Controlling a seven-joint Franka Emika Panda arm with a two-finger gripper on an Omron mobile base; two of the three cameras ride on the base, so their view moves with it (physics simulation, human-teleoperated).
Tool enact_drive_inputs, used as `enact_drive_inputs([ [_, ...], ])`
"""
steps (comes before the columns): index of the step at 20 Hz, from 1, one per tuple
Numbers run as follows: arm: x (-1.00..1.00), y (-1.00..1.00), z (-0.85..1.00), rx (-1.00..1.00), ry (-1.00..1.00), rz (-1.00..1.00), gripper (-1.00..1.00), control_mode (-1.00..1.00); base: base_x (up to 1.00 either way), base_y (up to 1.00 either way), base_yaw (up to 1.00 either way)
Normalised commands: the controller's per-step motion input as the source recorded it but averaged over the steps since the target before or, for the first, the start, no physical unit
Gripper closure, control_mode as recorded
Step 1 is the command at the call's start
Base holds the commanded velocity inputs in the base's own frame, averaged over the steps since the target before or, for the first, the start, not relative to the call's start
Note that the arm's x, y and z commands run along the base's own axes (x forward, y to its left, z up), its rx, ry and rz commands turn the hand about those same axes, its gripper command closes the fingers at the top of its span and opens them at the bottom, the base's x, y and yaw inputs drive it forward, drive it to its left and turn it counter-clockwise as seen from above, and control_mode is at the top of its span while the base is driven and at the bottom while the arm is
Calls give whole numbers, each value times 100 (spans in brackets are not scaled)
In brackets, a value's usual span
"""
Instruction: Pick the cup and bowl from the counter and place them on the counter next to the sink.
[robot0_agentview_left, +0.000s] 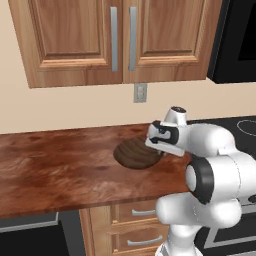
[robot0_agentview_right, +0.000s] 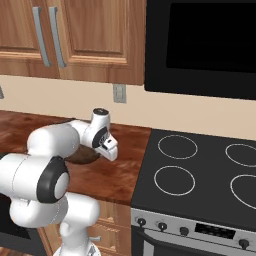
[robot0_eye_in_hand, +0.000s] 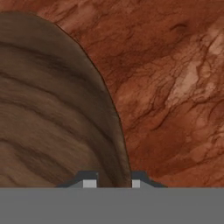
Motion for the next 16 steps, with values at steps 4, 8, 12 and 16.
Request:
enact_drive_inputs([
  [4,-58,0,35,3,0,0,100,-100,0,0,0],
  [8,-43,0,51,4,0,0,100,-100,0,0,0],
  [12,-39,0,55,3,0,0,100,-100,0,0,0],
  [16,-32,0,58,3,0,0,100,-100,0,0,0],
])
